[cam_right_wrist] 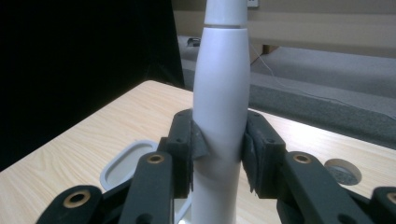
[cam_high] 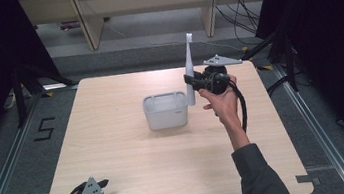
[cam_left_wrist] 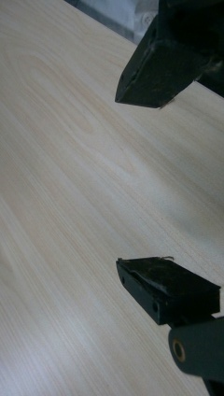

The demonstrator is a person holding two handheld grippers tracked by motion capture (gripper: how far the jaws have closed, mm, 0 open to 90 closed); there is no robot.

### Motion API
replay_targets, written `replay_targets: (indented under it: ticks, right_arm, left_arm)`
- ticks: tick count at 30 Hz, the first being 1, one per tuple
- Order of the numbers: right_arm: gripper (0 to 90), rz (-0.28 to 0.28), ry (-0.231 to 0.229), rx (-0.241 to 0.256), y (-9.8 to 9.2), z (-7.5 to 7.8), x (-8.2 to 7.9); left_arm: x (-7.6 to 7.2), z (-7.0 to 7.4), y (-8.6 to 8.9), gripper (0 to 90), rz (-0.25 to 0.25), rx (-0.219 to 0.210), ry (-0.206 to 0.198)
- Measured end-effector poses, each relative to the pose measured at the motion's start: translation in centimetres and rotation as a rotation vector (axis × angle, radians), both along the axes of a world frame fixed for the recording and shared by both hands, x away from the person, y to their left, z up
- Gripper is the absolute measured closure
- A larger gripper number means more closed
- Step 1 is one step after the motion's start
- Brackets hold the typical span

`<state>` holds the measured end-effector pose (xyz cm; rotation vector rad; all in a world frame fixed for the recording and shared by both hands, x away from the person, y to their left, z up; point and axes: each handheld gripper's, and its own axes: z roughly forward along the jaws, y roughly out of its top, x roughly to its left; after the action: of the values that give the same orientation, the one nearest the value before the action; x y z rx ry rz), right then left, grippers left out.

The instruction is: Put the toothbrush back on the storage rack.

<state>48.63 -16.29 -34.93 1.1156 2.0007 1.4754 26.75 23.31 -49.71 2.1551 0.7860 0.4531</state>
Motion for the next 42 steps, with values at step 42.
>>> replay_targets:
  ticks: [42]
  right_arm:
    - [66.4,-0.035,0.039,-0.032,3.5,-1.7,2.6]
  left_arm:
    - [-0.3,0.2,-0.1,16.2,-0.010,0.017,-0.001]
